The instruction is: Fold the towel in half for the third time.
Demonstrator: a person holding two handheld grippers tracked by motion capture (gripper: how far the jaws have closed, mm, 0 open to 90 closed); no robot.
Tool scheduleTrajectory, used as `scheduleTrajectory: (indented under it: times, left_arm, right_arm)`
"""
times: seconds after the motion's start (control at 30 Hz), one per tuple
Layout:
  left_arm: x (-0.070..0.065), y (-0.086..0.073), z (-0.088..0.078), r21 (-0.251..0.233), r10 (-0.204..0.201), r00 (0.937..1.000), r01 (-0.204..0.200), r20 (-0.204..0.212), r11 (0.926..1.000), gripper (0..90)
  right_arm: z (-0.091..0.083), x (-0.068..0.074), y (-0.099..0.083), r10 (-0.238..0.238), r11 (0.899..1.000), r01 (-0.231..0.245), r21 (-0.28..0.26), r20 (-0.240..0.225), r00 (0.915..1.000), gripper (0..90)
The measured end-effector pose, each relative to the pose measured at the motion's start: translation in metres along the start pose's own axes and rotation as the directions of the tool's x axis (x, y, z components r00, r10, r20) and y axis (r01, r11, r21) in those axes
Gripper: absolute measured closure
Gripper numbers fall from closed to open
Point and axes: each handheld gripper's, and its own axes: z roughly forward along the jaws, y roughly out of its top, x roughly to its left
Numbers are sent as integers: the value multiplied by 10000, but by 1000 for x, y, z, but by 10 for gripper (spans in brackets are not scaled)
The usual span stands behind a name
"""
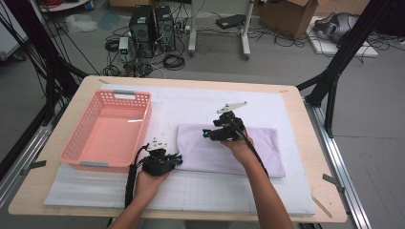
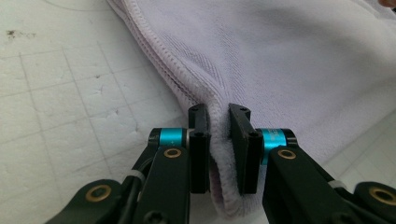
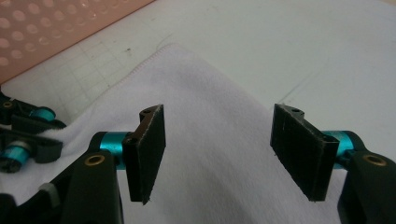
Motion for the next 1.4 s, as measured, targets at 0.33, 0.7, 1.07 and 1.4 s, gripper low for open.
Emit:
scheduleTrajectory:
  times: [0.33, 0.7, 1.07, 1.4]
  left_arm:
    - [2, 0, -1, 27, -207, 9998, 207, 78, 9998, 783]
    - [2, -1, -2, -16, -440, 9990, 440, 71, 9990, 786]
    - [4, -2, -2, -9, -691, 9975, 691, 121, 9976, 787]
    - [4, -2, -3, -1, -457, 9990, 457, 2, 9990, 801]
  right_arm:
    - [42, 9, 22, -445, 9946, 463, 931, -214, 9988, 401]
    - [77, 14, 29, -617, 9849, 644, 1606, -220, 9979, 502]
    - [89, 14, 38, -1067, 9729, 1108, 2027, -313, 9938, 581]
    - [89, 23, 40, -1294, 9672, 1312, 2175, -228, 9913, 834]
